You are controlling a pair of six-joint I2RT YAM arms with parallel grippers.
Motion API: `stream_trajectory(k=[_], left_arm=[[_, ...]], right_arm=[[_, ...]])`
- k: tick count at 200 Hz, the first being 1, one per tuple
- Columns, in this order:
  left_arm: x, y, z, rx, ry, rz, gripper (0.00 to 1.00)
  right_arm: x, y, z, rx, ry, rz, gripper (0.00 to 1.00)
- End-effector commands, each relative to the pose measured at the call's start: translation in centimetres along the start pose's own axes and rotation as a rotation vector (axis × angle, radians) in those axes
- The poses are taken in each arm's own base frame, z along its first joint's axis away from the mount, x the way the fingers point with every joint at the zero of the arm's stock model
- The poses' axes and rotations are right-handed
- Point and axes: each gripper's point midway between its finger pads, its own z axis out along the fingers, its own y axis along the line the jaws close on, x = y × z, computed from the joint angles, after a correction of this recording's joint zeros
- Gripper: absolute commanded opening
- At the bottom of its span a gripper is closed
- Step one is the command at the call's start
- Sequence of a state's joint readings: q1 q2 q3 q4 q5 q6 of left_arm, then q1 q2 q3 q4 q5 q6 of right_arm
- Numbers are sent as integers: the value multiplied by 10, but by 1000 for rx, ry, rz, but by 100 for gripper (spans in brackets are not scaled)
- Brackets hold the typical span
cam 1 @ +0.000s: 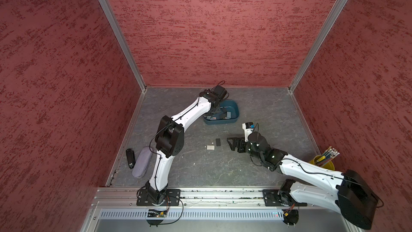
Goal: Put the eraser in the storage box
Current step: Place the eraser in the storage box.
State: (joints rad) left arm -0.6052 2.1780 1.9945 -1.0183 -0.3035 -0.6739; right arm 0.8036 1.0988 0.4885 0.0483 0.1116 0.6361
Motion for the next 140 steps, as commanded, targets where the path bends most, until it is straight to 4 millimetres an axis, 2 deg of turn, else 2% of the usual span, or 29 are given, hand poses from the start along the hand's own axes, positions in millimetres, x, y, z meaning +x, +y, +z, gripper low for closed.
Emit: stream_trajectory(k=[1,40,78,104,125,140], left_arm=[[-19,1,12,19,-13,13,25],[-21,-3,39,35,18,47,33],[-24,-7,40,54,7,92,46],[-35,-13,18,111,-18,101,60],[-52,-12,-20,169,-66,88,74],[-64,-1,-51,194,-110,64,83]], right_arm=[[1,-1,-1,14,-15,0,99],[5,5,-1,11,-6,-13,99],[12,11,3,9,10,-18,99],[18,12,7,24,19,-22,99],[19,15,8,20,15,-22,99],[19,15,9,23,19,-27,99]])
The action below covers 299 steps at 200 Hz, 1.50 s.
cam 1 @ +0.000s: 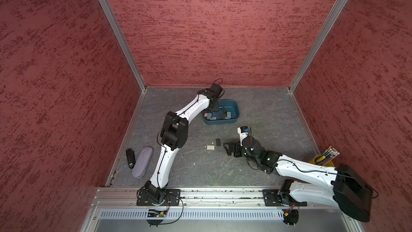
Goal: Put the eraser in the storage box
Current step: Place the eraser in the storage box, then pick up the eraser from the center of the board.
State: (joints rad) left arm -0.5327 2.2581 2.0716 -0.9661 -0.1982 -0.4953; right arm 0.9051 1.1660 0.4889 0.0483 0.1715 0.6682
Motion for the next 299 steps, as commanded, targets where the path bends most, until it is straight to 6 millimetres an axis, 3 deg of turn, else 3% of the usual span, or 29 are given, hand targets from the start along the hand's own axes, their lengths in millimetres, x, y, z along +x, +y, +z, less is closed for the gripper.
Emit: stream_trajectory(k=[1,21,42,117,177,248,299], left_arm=[[-39,1,-81,110,-143,-32,83],[-38,17,-116,139,-180,-77,90],[-22,35,-132,132,-170,-122,95],[68,76,-124,158,29,-226,99],[106,107,-131,150,44,-228,100],[166,141,-133,141,75,-237,100],[189,159,-133,106,40,-252,100]], right_arm=[[-11,7,0,4,-41,7,99],[-11,7,5,17,-30,1,99],[-11,9,12,31,-22,-4,99],[-17,12,34,88,-4,-5,99],[-11,3,51,175,29,-7,99],[-7,4,62,179,53,-3,99],[-5,0,63,199,53,0,99]])
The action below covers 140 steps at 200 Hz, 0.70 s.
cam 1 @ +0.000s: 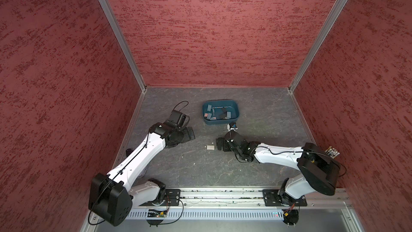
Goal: Put the eraser in the storage box
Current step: Pick up the eraser from the center of the board.
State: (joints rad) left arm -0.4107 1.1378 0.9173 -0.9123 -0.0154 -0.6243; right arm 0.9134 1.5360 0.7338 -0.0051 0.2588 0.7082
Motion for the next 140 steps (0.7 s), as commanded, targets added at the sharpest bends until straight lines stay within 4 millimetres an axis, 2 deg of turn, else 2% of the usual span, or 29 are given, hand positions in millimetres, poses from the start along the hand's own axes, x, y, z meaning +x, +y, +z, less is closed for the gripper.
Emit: stream_trajectory(k=[1,52,140], left_arm=[[3,5,-1,1,-33,-9,100],[21,7,15,9,24,-16,100],[32,13,18,-10,23,-11,100]], right_arm=[[-5,1,0,23,-20,6,99],[-6,-1,1,39,-24,12,97],[-4,-3,8,83,-8,7,89]])
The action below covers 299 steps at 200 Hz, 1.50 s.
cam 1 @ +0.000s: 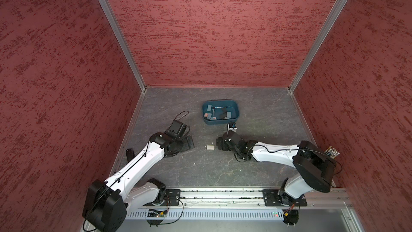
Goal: Put the eraser in the storage box
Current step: Pick up the eraser from the center of the board.
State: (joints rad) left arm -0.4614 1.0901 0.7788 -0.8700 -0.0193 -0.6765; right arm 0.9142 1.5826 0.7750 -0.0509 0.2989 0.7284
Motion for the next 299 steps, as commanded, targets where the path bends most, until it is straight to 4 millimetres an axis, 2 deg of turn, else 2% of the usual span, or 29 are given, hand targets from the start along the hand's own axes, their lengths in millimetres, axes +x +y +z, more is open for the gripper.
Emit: stream_trajectory(k=[1,101,155,188,248,299], left_arm=[[-1,-1,-2,9,-23,-7,100],[6,1,6,13,-6,-20,100],[8,0,9,11,1,-20,100],[9,-1,11,12,3,-18,100],[12,0,16,10,13,-20,100],[18,-1,21,6,32,-21,100]], right_arm=[[-4,3,1,22,-14,2,89],[5,15,19,104,35,-36,82],[13,20,28,117,60,-46,67],[17,24,33,122,69,-54,65],[24,26,41,136,90,-61,53],[33,19,46,155,111,-60,43]])
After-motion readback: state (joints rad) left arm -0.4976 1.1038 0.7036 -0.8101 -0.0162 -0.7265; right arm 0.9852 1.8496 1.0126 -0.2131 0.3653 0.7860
